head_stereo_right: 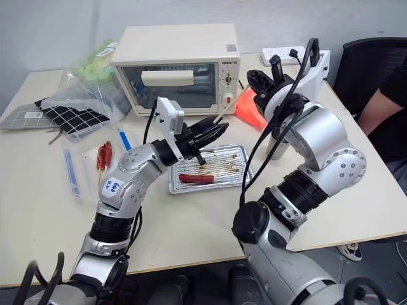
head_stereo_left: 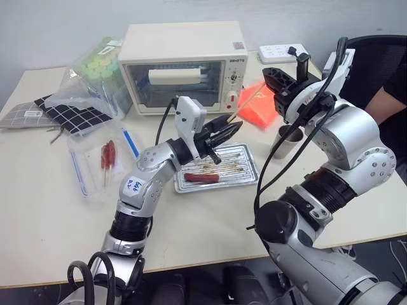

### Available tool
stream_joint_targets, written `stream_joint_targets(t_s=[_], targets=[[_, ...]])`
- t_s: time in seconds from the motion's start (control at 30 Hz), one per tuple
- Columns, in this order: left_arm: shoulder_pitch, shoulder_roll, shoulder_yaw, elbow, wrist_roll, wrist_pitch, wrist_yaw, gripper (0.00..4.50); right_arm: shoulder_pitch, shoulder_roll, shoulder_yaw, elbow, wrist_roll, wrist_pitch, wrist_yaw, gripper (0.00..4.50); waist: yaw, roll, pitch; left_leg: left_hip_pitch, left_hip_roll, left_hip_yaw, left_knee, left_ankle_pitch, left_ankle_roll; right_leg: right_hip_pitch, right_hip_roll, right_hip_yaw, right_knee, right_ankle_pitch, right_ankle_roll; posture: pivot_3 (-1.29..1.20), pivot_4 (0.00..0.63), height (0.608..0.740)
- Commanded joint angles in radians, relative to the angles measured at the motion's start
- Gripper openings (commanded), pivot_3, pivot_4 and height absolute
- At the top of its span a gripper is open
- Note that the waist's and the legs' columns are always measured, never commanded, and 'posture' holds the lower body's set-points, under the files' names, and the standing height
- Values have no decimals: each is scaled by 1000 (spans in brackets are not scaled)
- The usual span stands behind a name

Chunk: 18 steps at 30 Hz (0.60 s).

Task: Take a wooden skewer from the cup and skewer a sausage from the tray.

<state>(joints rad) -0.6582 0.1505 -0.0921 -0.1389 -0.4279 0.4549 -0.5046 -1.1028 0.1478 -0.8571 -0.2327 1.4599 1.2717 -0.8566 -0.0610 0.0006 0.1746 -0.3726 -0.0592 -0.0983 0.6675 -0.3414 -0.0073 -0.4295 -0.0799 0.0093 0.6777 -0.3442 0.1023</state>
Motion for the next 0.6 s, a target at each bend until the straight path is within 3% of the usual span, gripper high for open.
stream_joint_targets(t_s=[0.03, 0.27, 0.6], targets=[[-41, -26, 6, 7, 16, -44, 14, 1259, 63, 10, 127, -16, 143, -127, -65, 0, 2, 0, 0, 0, 0, 0, 0, 0, 0, 0, 0, 0, 0, 0, 0, 0, 150, 740], [-48, -24, 34, -12, 6, -42, 24, 1259, 158, -113, 320, -32, 282, -323, -103, 0, 1, 0, 0, 0, 0, 0, 0, 0, 0, 0, 0, 0, -2, 0, 0, 0, 150, 740], [65, 36, 64, -165, -26, 33, 46, 1259, 243, -256, 454, -34, 357, -497, -65, 0, 4, 0, 0, -1, 1, 0, 0, 0, 0, 1, 1, 0, -6, 0, 0, 0, 150, 740]])
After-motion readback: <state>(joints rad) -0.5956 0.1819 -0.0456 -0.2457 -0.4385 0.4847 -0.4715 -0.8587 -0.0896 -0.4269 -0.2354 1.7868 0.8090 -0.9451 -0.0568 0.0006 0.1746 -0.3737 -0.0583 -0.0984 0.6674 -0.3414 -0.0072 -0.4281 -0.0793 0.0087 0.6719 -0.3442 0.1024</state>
